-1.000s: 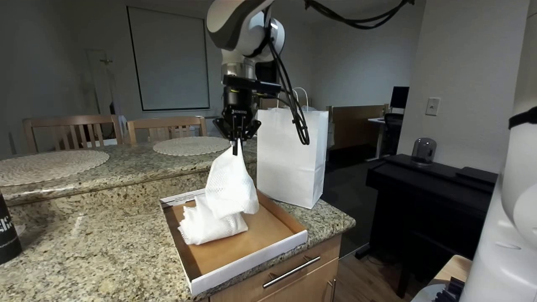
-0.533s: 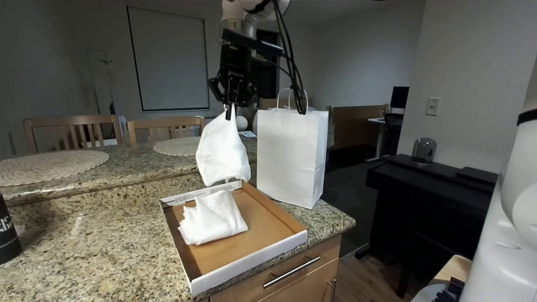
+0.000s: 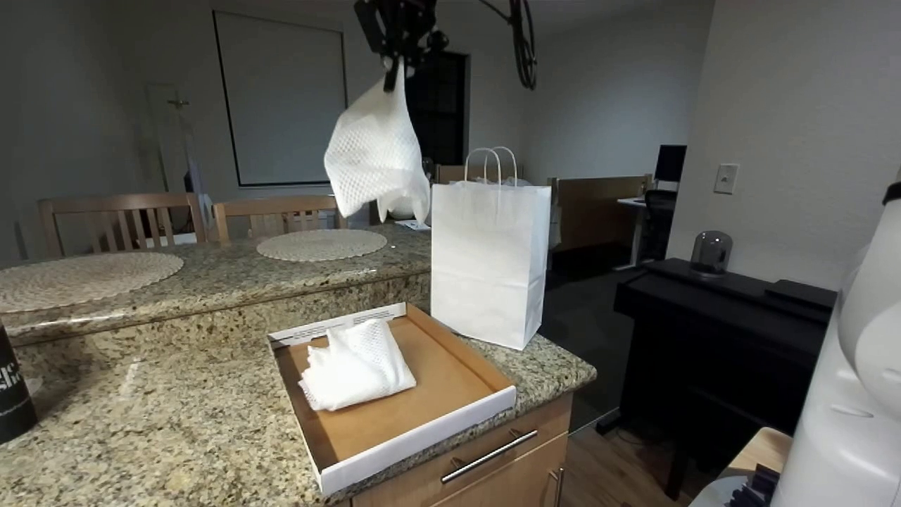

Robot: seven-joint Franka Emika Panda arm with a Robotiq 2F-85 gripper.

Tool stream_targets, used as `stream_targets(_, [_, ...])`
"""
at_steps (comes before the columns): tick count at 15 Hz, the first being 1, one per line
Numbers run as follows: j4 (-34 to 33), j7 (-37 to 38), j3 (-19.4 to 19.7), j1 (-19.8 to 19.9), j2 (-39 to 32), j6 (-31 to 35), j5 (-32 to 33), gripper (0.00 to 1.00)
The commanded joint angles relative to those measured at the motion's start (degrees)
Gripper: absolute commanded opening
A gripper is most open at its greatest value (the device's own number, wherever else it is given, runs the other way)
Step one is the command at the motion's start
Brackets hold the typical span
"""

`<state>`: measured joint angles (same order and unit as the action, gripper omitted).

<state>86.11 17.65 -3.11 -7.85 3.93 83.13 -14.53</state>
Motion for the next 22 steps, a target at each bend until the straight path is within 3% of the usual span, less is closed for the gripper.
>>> stream_targets(1, [-8.46, -4.44, 2.06, 3.56, -0.3, -7.23, -3.48, 0.09])
stream_targets(7, [-28.14, -13.72, 10.41, 11.43, -5.94, -22.12, -10.63, 0.09])
stream_targets(12, [-43.61, -16.33, 17.23, 18.99, -15.91, -28.63, -21.15, 0.09])
stream_targets(17, [-52.47, -12.97, 18.05, 23.76, -25.07, -24.81, -25.44, 0.09])
stream_targets(18, [-51.49, -12.65, 14.39, 26.24, -25.07, -22.89, -23.87, 0.09])
stream_targets(22, [-56.2, -11.02, 11.18, 29.62, -29.95, -17.44, -22.46, 0.08])
